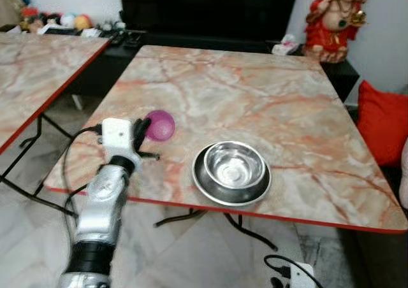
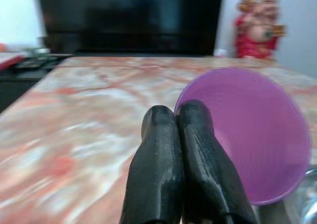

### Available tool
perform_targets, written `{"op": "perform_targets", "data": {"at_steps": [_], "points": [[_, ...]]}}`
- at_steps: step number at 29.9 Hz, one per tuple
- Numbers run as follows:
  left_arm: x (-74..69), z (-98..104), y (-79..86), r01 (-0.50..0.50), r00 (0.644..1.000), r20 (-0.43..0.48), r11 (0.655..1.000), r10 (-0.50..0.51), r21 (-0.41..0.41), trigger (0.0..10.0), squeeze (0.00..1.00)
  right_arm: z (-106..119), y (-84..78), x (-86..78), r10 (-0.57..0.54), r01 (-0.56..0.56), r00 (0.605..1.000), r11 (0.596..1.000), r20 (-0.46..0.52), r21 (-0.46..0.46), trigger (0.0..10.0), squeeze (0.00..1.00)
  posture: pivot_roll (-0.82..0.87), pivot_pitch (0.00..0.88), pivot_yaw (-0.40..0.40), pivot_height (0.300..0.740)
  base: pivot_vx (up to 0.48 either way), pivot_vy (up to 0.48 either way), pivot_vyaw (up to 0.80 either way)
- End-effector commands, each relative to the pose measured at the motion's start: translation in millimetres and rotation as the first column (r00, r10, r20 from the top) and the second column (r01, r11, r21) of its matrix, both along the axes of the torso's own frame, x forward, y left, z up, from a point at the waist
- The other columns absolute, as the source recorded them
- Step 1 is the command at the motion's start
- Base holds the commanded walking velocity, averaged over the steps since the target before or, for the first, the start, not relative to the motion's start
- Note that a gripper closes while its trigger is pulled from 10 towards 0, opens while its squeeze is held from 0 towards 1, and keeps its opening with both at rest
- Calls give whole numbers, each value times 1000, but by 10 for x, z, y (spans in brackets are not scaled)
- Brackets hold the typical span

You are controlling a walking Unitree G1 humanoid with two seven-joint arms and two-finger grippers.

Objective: Setting the table

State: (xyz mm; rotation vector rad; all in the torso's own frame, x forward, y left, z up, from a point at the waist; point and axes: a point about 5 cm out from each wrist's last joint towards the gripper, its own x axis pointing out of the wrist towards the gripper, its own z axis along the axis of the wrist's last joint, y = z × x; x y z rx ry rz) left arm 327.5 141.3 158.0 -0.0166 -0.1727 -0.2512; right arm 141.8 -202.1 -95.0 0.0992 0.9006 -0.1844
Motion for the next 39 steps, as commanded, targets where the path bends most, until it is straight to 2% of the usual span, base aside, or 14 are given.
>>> {"op": "perform_targets", "data": {"at_steps": [1, 7, 8, 11, 12, 16, 20, 22, 25, 29, 35, 39], "points": [[7, 71, 131, -26, 1000, 13, 1000, 26, -13, 10000, 0, 5, 83, 46, 7, -7, 1000, 1000, 13, 18, 10000, 0, 129, 0, -44, 740, 311, 0, 0], [16, 74, 74, 29, 999, -36, 997, -32, -68, 10000, 0, -10, 71, -4, 9, -9, 1000, 1000, 3, 17, 10000, 0, 133, 0, -46, 740, 89, 0, 0], [23, 81, 64, 36, 998, -54, 994, -42, -107, 10000, 0, -15, 45, -28, 7, -7, 1000, 1000, -3, 15, 10000, 0, 133, 0, -46, 740, 0, 0, 0], [42, 99, 69, 26, 997, -71, 991, -36, -133, 10000, 0, -17, 23, -39, 6, -6, 1000, 1000, -7, 14, 10000, 0, 132, 0, -45, 740, 0, 0, 0], [78, 114, 90, 2, 994, -110, 989, -19, -148, 10000, 0, -15, 17, -36, 5, -4, 1000, 1000, -7, 13, 10000, 0, 131, 0, -45, 740, 0, 0, 0], [129, 183, 103, -21, 987, -163, 985, -8, -172, 10000, 0, -3, 5, 0, 4, -4, 1000, 1000, -6, 11, 10000, 0, 132, 0, -46, 740, 0, 0, 0], [185, 191, 133, -76, 967, -251, 989, 42, -127, 10000, 0, 18, 13, 71, 10, -10, 1000, 1000, 1, 10, 10000, 0, 133, 0, -47, 740, 0, 0, 0], [211, 177, 79, -50, 955, -296, 989, 5, -142, 10000, 0, 16, 76, 89, 17, -17, 1000, 1000, 6, 13, 10000, 0, 136, 0, -48, 740, 0, 0, 0], [237, 160, 46, -42, 952, -307, 988, -5, -148, 10000, 0, 10, 105, 82, 21, -21, 1000, 1000, 5, 15, 10000, 0, 136, 0, -49, 740, 0, 0, 0], [335, 43, -58, -43, 912, -410, 993, -6, -111, 10000, 0, -9, 132, 33, 20, -20, 1000, 1000, -2, 17, 10000, 0, 127, 0, -46, 740, 0, 0, 0], [453, 91, -169, -32, 905, -426, 997, 2, -64, 10000, 0, -19, 210, 23, 25, -25, 1000, 1000, 1, 19, 10000, 0, 127, 0, -46, 740, 0, 0, 0], [466, 74, -193, -21, 895, -447, 999, -2, -47, 10000, 0, -21, 235, 24, 26, -26, 1000, 999, 1, 21, 10000, 0, 124, 0, -43, 740, 0, 0, 0]]}}
